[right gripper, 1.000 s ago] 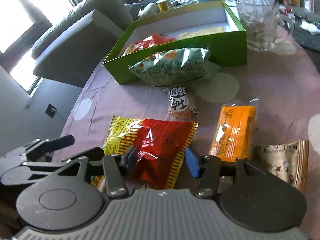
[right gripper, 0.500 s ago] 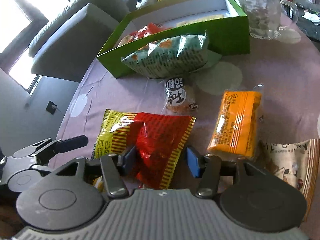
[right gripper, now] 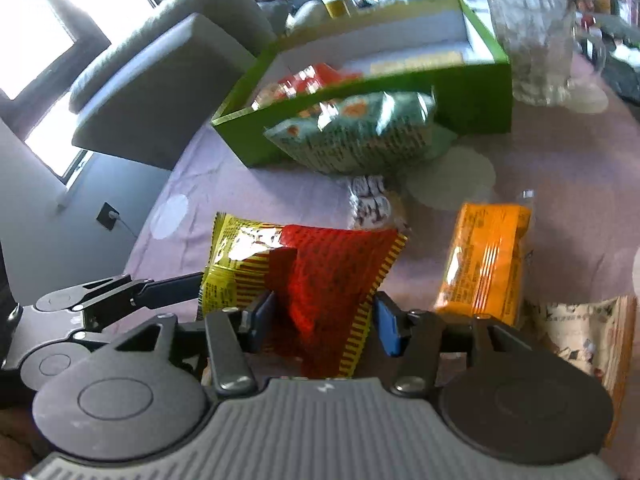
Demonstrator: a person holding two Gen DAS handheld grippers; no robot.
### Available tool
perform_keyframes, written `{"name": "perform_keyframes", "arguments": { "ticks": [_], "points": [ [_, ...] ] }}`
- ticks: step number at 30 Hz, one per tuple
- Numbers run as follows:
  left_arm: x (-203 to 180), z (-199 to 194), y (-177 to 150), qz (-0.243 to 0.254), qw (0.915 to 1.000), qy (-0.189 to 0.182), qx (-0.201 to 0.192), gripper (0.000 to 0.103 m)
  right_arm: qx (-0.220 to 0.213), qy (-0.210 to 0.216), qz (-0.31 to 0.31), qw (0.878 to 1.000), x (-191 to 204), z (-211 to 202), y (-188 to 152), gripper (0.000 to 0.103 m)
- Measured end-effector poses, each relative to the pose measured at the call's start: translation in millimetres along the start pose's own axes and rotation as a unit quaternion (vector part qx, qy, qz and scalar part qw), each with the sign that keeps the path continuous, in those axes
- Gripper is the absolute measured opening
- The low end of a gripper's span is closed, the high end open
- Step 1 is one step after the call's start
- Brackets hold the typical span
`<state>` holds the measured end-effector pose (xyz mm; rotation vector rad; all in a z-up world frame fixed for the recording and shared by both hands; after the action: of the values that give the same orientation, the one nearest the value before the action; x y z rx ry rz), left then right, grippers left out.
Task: Organize snacks
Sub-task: 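Grasp the yellow-and-red chip bag with the right tool and lift it, then lower the chip bag into the green box and open the right tool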
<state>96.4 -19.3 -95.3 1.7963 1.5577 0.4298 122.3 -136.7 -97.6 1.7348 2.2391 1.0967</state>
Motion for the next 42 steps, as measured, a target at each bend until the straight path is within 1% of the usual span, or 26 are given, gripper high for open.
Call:
{"name": "perform_keyframes", "arguments": {
  "ticks": [4,10,17,22,24,28,33,36,39,41,42],
  "points": [
    [-4,-14,17,0.013,0.9995,0.003,-0.029,0.064,-0.031,0.004,-0.015,0.999,8,-18,13,0.055],
    [-13,-22,49,0.031,0.9975,0.012,-0.063,0.063,-0.066,0.001,-0.032,0.997,13,-32,41,0.055],
    [-18,-15,95,0.028,0.9953,0.010,-0.092,0.063,-0.103,-0.003,-0.030,0.994,5,-38,82,0.055],
    [-24,7,127,0.034,0.9945,0.007,-0.099,0.063,-0.116,-0.002,-0.008,0.993,-15,-29,116,0.055],
    [-26,19,138,0.039,0.9945,0.007,-0.097,0.064,-0.120,-0.013,-0.009,0.993,-22,-25,126,0.055],
    [-34,52,156,0.064,0.9943,0.014,-0.084,0.064,-0.125,-0.034,-0.011,0.992,-37,-13,144,0.055],
    [-35,94,173,0.070,0.9953,0.014,-0.066,0.064,-0.129,-0.060,-0.009,0.990,-58,9,167,0.055],
    [-36,111,182,0.065,0.9957,-0.011,-0.065,0.064,-0.127,-0.067,-0.001,0.990,-71,22,175,0.055],
    [-39,124,191,0.069,0.9951,-0.019,-0.069,0.064,-0.128,-0.060,0.009,0.990,-78,33,179,0.055],
    [-39,129,191,0.074,0.9947,-0.010,-0.072,0.064,-0.136,-0.066,0.012,0.988,-83,38,183,0.055],
    [-38,131,190,0.075,0.9947,-0.003,-0.070,0.064,-0.138,-0.076,0.014,0.987,-86,40,184,0.055]
  ]
}}
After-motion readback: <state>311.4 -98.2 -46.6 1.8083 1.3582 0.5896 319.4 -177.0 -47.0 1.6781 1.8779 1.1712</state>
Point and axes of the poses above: each gripper's, at about its wrist camera, not at the fingertips, and z roughly the way its jaws point, x to its left, y to its top, the point moved 7 cm from there along z, roughly the way its jaws point, and after that the axes turned 4 degrees about -z, right-handed, at the moved point
